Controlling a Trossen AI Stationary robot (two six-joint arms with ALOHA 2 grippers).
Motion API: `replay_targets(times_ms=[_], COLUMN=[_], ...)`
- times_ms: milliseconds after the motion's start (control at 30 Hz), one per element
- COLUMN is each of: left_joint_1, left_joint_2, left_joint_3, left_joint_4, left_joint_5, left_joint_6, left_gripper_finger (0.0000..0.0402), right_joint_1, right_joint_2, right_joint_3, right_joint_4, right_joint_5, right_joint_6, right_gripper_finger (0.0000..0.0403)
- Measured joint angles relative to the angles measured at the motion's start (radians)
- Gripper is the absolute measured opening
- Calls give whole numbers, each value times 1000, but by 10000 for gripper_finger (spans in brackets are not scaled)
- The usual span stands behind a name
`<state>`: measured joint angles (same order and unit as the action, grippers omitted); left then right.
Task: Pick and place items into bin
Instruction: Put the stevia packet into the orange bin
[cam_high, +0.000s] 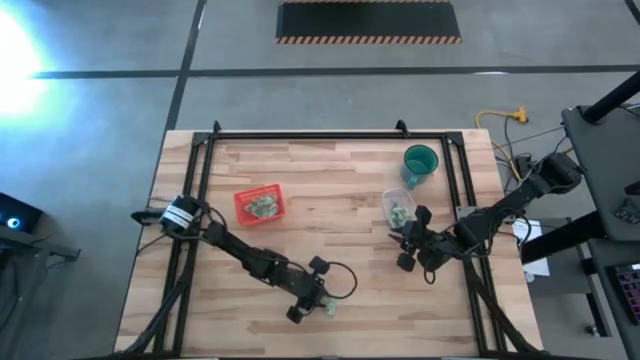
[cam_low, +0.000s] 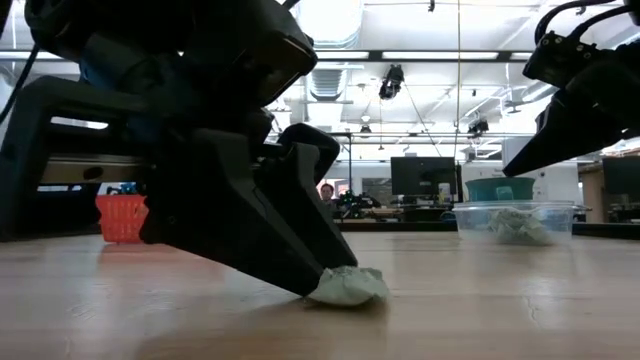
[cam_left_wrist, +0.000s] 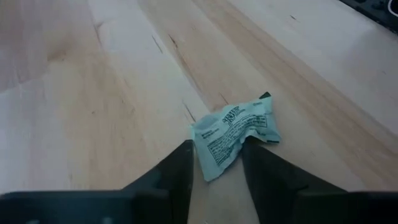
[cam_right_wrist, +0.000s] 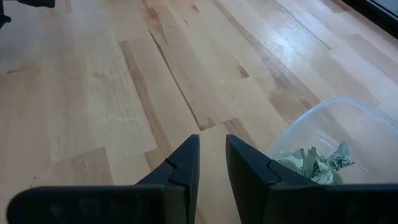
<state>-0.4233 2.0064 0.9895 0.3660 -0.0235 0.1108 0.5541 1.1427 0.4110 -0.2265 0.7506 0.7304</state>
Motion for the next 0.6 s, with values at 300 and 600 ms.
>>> replay_targets(times_ms=[300,600], left_joint_1=[1,3], left_joint_2=[1,-5], left_joint_3=[-3,-6], left_joint_4=[-2,17], left_joint_5=[5,-27], left_joint_6=[1,9], left_gripper_finger=[7,1], right_joint_1=[0,0], right_joint_2=[0,0], right_joint_3=[0,0], right_joint_4=[0,-1], right_joint_5=[0,0], right_joint_6=[0,0], right_gripper_finger=[68,68])
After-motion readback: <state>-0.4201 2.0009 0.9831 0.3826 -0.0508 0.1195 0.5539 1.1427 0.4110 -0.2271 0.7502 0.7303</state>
